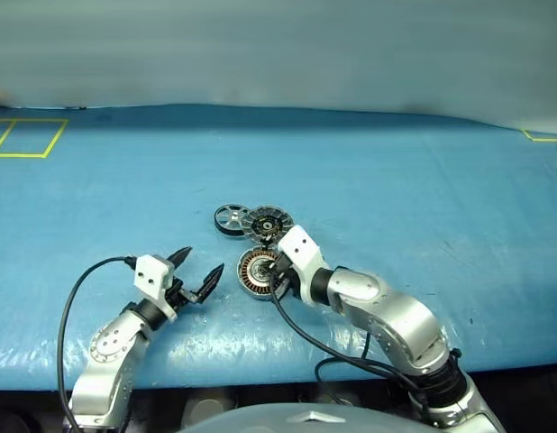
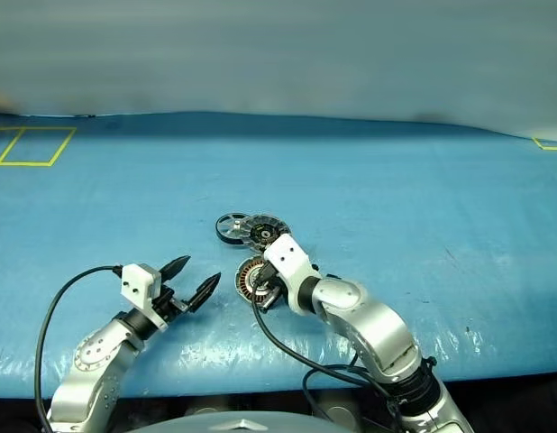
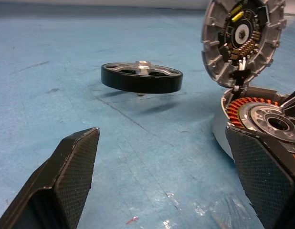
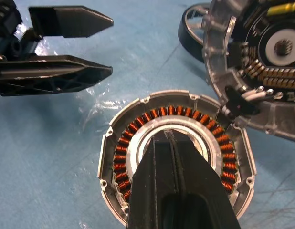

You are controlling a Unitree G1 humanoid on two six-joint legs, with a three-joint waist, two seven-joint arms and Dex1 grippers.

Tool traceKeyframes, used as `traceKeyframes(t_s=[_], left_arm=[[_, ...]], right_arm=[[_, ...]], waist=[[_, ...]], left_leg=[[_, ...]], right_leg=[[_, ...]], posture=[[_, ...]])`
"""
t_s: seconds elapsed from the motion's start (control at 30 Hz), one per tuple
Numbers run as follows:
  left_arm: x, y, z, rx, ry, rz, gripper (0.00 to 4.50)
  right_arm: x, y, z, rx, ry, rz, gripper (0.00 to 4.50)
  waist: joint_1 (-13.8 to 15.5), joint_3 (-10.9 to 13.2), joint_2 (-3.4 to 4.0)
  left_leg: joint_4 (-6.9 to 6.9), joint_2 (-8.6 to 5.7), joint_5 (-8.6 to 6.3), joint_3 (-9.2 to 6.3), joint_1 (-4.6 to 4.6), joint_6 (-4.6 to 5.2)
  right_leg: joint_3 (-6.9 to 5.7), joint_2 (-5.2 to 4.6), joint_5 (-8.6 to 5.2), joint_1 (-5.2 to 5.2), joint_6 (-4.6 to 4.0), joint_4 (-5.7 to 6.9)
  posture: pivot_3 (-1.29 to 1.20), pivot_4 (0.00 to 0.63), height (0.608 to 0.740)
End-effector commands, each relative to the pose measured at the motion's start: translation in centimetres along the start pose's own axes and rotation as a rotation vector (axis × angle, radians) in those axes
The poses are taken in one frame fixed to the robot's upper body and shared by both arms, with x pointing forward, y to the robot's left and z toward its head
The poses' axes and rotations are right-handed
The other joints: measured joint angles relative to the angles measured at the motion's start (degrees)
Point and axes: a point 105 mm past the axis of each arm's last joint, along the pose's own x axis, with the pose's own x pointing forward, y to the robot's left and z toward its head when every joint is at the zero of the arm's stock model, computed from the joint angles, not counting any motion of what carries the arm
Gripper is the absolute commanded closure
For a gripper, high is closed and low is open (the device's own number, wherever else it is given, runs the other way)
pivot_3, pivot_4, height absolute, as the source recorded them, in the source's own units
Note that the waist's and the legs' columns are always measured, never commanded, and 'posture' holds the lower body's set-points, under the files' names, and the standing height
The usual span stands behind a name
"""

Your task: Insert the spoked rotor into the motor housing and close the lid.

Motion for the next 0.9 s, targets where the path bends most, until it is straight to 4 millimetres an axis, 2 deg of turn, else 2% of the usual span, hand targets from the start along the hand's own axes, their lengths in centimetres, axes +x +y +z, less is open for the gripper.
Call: traceKeyframes(t_s=[0.03, 0.23, 0.37, 0.63, 0.9], left_arm=[[0.5, 0.4, 2.0, 0.02, -0.007, -0.077, 0.0], [3.0, 2.8, 4.5, 0.131, 0.034, -0.174, 0.0], [5.0, 4.3, 6.0, 0.233, 0.064, -0.218, 0.0], [7.9, 6.2, 8.1, 0.404, 0.146, -0.337, 0.0], [9.8, 6.0, 10.4, 0.509, 0.2, -0.548, 0.0]], right_arm=[[-1.5, 0.4, 1.7, -0.03, -0.1, 0.03, 4.48], [-3.9, -0.4, 0.4, -0.017, -0.132, 0.013, 4.48], [-5.1, -0.8, -1.3, -0.019, -0.136, -0.018, 4.48], [-5.2, -0.6, -2.4, 0.038, -0.169, -0.056, 4.48], [-5.4, -0.2, -3.1, 0.052, -0.205, -0.076, 4.48]], waist=[[0.0, 0.0, 0.0], [0.12, 0.01, -0.02], [0.1, 0.03, -0.05], [0.13, 0.07, -0.12], [0.22, 0.09, -0.16]], left_leg=[[0.0, 0.0, 0.0, 0.0, 0.01, 0.0], [0.0, -0.08, 0.03, -0.06, 0.0, -0.04], [0.0, -0.4, 0.04, -0.07, 0.01, -0.06], [-0.03, -0.41, 0.13, -0.11, 0.0, -0.2], [0.02, -0.45, 0.14, -0.11, -0.07, -0.21]], right_leg=[[0.01, 0.0, 0.0, 0.01, 0.0, 0.0], [0.01, 0.05, 0.01, 0.08, 0.04, -0.02], [0.07, 0.09, 0.04, 0.07, 0.1, -0.03], [0.14, 0.19, 0.06, 0.06, 0.15, -0.01], [0.21, 0.21, 0.04, 0.06, 0.24, -0.04]], posture=[[0.0, 0.15, 0.74], [0.0, 0.15, 0.74], [0.0, 0.15, 0.74], [0.0, 0.15, 0.74], [0.0, 0.15, 0.74]])
